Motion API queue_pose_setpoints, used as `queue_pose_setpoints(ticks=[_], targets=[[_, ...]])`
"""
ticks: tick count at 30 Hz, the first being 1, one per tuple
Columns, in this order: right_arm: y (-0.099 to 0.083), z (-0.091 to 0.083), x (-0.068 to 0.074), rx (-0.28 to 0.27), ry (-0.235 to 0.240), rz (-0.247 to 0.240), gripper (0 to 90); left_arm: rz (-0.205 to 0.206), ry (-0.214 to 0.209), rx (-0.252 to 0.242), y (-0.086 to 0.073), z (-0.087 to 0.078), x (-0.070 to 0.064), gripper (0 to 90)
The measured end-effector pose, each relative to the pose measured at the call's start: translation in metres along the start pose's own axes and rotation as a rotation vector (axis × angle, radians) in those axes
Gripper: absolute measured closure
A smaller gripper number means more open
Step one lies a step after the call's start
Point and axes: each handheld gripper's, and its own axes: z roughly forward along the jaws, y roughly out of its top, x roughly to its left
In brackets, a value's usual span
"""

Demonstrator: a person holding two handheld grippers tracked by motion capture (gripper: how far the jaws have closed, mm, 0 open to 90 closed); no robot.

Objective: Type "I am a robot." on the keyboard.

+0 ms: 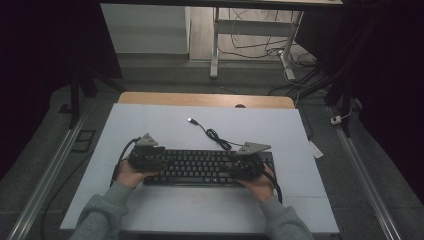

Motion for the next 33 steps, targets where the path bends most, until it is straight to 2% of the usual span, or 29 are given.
queue_pose_setpoints(ticks=[3,6,11,16,23,33], targets=[[0.003,0.005,0.002,0.017,0.009,-0.001,52.6,0.003,0.000,0.003,0.000,0.000,0.000,37.1],[0.005,0.009,0.004,0.017,0.027,0.001,59.1,0.003,0.001,0.005,0.000,0.001,0.000,37.1],[0.009,0.014,0.004,0.028,0.056,0.007,75.5,0.009,0.001,0.009,0.000,0.002,0.000,36.8],[0.011,0.022,0.004,0.063,0.091,0.010,89.6,0.010,0.002,0.010,0.000,0.002,0.000,36.8],[0.009,0.037,0.008,0.144,0.107,-0.006,90.0,0.010,0.004,0.013,-0.001,0.003,0.000,36.6],[0.008,0.052,0.019,0.180,0.133,-0.051,90.0,0.014,0.006,0.018,-0.001,0.003,0.000,36.3]])
